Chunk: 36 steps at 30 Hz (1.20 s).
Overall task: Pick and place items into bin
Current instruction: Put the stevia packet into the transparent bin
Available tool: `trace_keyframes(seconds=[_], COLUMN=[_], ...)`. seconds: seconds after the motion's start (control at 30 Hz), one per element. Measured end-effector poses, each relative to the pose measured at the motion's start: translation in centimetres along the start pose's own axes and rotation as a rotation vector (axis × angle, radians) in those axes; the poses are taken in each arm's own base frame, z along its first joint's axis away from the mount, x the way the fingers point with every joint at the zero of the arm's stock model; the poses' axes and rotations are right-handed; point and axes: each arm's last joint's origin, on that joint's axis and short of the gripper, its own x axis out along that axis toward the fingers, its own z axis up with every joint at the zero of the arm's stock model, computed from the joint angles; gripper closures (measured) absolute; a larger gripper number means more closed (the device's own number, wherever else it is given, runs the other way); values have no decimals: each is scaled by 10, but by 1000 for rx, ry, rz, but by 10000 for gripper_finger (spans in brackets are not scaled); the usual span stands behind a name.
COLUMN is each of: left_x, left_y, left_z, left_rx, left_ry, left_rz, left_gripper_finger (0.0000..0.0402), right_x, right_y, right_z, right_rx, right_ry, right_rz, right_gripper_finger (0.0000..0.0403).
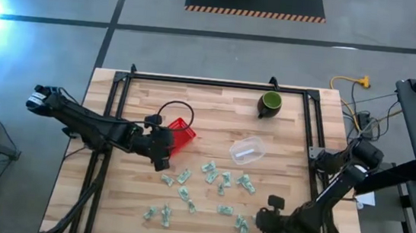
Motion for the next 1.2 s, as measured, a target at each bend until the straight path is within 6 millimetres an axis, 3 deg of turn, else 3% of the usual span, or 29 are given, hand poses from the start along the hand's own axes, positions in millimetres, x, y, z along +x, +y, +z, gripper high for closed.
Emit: trace_keyframes(seconds=[0.47,0.73,1.2], left_x=[1,2,2], left_y=[0,0,0], left_z=[-1,-2,-3], left_rx=[1,3,6], left_ry=[1,6,11], left_rz=[1,3,0], left_gripper_finger=[262,262,262], right_x=[5,24,36], right_y=[-10,-17,-27], right_z=[2,0,-9], right_rx=[34,31,57], right_ry=[0,6,60], right_rz=[-25,61,23], right_gripper_finger=[215,209,209])
